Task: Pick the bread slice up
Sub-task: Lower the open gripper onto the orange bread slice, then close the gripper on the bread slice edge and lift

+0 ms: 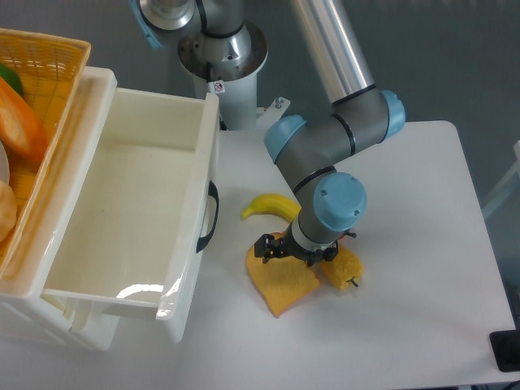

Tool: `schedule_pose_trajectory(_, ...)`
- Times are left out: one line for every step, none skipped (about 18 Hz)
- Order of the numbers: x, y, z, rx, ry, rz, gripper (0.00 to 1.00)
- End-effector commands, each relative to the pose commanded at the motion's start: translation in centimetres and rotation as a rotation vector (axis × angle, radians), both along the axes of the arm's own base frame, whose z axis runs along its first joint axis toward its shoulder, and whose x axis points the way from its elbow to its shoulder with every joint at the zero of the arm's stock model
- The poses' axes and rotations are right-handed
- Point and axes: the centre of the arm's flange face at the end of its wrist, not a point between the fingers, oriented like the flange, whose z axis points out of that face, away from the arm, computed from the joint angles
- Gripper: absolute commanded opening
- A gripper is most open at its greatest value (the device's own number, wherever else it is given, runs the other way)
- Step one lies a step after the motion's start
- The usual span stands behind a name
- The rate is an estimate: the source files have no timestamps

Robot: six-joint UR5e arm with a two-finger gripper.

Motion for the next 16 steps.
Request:
schedule_pose_trajectory(-0.02,0.01,-0.08,0.000,0.000,0.000,0.89)
schedule_pose_trajectory(0.03,0.08,-0.38,-0.004,-0.003,-0.002,0.88)
schedule_pose_trajectory(0.00,0.08,-0.47,-0.005,-0.002,-0.002,0.88)
schedule_pose_trajectory(-0.01,0.07,-0.47,-0.006,-0.001,-0.002,0.87)
schedule_pose_trajectory(-0.01,0.07,-0.47,-0.006,-0.001,-0.004,0.84)
schedule_pose_trajectory(-0.01,0.07,-0.47,-0.006,-0.001,-0.004,0.80)
schedule_pose_trajectory(-0.01,0.07,-0.47,-0.006,-0.001,-0.004,0.71)
schedule_pose_trajectory(-0.01,0.07,-0.47,-0.006,-0.001,-0.004,0.64)
schedule_pose_trajectory(-0.01,0.07,-0.47,-0.006,-0.001,-0.002,0.52)
schedule_pose_trajectory(-0.01,0.07,-0.47,-0.006,-0.001,-0.002,0.43)
schedule_pose_trajectory(-0.05,0.08,-0.41,-0.007,0.001,-0.001,0.31)
schedule_pose_trajectory(-0.13,0.14,-0.19,-0.004,0.005,-0.001,0.24)
schedule_pose_trajectory(-0.15,0.15,-0.13,-0.004,0.005,-0.001,0.17)
schedule_pose_trajectory(-0.19,0.20,0.14,0.000,0.009,0.001,0.11)
schedule_pose_trajectory(-0.21,0.21,0.29,0.001,0.010,0.001,0.07)
schedule_pose_trajectory(-0.23,0.25,0.46,0.004,0.012,0.001,0.00)
